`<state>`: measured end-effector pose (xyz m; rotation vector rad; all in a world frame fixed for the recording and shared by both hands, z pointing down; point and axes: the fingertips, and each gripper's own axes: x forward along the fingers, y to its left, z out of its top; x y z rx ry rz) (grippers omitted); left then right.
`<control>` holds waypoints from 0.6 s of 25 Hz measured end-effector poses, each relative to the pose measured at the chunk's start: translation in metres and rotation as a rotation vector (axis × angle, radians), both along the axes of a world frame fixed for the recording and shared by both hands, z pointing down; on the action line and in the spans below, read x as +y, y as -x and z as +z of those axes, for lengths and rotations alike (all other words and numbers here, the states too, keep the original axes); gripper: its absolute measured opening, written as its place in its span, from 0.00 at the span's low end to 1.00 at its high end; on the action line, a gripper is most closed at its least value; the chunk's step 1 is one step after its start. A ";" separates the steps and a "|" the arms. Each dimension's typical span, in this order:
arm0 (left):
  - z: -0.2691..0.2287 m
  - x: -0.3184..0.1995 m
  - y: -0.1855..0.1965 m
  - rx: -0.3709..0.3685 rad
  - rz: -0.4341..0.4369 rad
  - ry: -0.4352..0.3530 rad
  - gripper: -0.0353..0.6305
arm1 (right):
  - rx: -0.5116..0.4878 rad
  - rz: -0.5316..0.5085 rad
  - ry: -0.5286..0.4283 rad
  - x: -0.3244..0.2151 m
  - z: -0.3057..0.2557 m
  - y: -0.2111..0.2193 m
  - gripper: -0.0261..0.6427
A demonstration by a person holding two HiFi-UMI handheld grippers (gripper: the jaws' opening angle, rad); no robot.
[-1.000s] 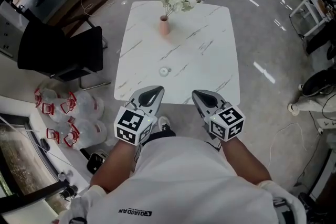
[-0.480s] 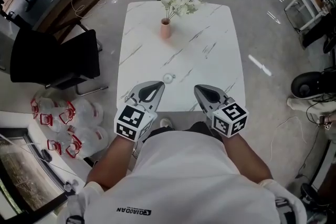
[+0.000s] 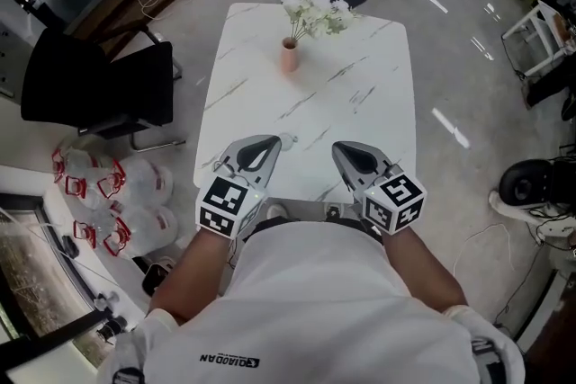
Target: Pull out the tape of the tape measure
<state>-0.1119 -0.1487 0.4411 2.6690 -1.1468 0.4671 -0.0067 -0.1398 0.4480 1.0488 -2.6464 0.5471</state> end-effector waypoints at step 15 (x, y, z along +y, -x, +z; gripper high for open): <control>0.004 -0.019 -0.010 -0.090 -0.062 -0.033 0.07 | -0.018 -0.073 0.016 -0.021 0.006 -0.014 0.05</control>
